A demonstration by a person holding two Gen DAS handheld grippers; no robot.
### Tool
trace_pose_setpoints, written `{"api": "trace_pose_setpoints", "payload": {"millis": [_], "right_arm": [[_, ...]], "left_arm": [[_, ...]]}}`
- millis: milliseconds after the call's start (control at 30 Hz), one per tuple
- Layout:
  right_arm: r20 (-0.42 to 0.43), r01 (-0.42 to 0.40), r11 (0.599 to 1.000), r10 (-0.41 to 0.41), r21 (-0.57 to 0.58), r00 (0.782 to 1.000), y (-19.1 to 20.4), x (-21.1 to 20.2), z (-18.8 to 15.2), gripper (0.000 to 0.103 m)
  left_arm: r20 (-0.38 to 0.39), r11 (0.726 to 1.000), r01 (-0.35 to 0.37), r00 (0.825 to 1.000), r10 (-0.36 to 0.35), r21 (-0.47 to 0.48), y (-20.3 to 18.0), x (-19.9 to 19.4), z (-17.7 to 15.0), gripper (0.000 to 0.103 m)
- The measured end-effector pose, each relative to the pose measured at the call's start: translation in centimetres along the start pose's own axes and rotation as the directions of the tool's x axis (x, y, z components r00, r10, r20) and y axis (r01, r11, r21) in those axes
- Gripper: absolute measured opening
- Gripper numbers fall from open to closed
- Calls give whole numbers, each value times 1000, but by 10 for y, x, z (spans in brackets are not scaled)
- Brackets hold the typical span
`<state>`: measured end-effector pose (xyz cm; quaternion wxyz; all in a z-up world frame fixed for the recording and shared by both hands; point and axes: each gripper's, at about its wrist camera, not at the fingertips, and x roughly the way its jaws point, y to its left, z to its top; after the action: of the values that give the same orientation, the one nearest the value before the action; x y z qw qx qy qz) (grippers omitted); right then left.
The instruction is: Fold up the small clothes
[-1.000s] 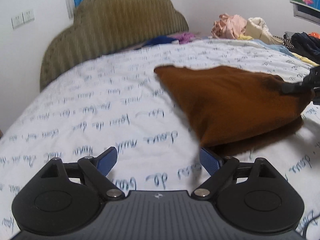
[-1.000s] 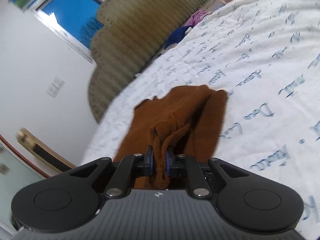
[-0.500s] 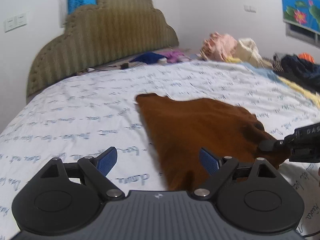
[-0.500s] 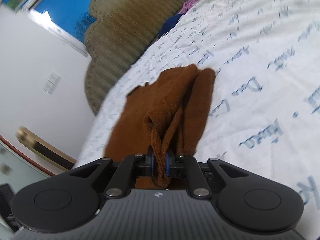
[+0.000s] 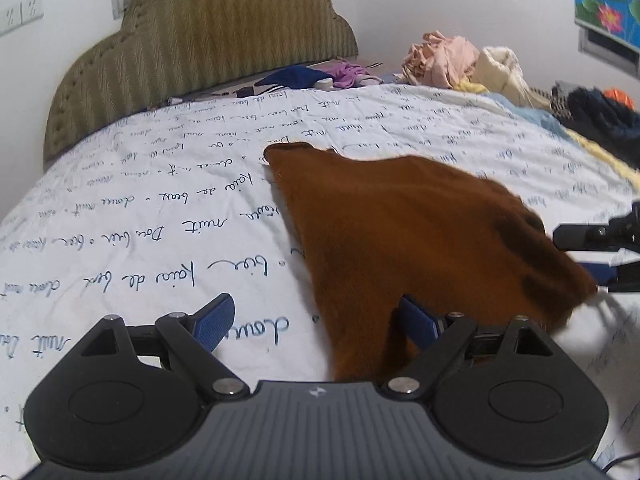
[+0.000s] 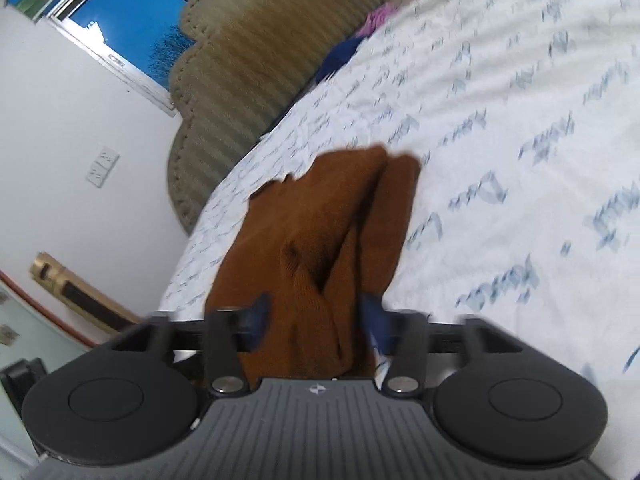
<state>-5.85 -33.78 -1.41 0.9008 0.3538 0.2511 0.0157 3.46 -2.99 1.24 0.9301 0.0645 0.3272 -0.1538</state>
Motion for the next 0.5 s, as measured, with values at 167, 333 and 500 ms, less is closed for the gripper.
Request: {"api": "trace_pose_setpoints", "payload": {"millis": [167, 333, 500], "right_arm": [[-23, 26, 999, -25, 36, 999, -17, 19, 24, 75], [-79, -18, 998, 23, 62, 997, -27, 53, 45, 75], [-140, -25, 999, 22, -22, 990, -13, 86, 59, 74]], "left_arm": [[-43, 987, 90, 994, -96, -132, 23, 26, 22, 90], [-109, 938, 204, 964, -242, -279, 44, 67, 42, 90], [-118, 845, 310, 911, -395, -436, 66, 106, 53, 90]]}}
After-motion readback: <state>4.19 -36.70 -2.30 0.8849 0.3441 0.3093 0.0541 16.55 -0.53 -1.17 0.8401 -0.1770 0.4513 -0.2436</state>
